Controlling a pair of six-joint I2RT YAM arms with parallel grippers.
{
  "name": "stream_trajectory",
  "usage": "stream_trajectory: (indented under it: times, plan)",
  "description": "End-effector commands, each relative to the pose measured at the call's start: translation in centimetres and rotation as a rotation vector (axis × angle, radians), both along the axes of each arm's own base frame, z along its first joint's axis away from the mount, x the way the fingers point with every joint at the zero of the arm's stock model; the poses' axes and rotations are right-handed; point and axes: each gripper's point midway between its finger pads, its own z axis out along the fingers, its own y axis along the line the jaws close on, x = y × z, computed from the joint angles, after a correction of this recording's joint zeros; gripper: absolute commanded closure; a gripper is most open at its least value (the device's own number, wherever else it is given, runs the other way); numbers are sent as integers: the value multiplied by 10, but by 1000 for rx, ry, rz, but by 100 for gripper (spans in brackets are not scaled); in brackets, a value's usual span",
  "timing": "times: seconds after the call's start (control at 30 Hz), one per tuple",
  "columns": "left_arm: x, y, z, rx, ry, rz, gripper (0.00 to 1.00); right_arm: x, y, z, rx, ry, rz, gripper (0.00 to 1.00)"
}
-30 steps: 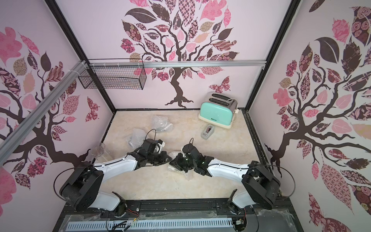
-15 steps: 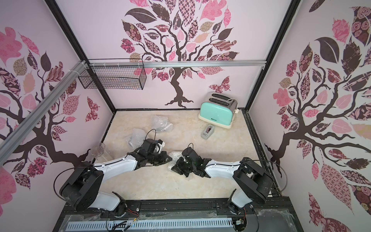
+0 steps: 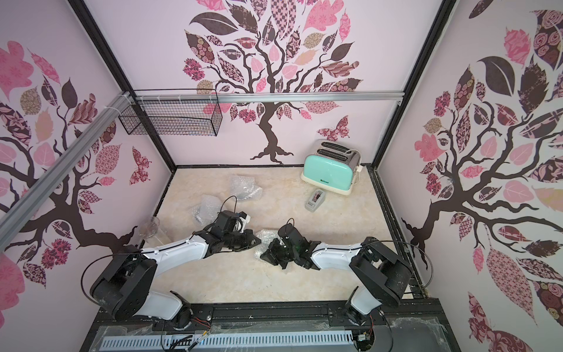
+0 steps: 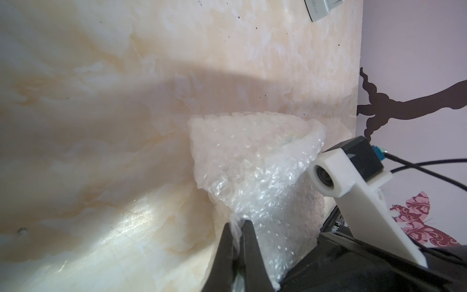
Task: Wrap bowls in bubble wrap
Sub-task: Stick the tape on the bubble wrap.
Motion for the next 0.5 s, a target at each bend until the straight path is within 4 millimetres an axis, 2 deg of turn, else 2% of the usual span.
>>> stream_trajectory:
  times: [0.0,0.13,0.3,0.4,0.47]
  plan:
    - [-1,10,5,18,-5,24,100,-2,-11,-17,-50,45,-25,92]
    - [1,16,10,20,-11,44,100,-1,-11,-17,-43,47,-27,92]
    - [0,17,4,29,-1,45,100,-1,-11,-16,-36,46,-31,92]
    - [-1,16,-1,30,12,42,100,3,-8,-2,-10,11,-29,92]
    - [-1,16,-2,32,14,40,100,9,-6,16,12,-48,-34,92]
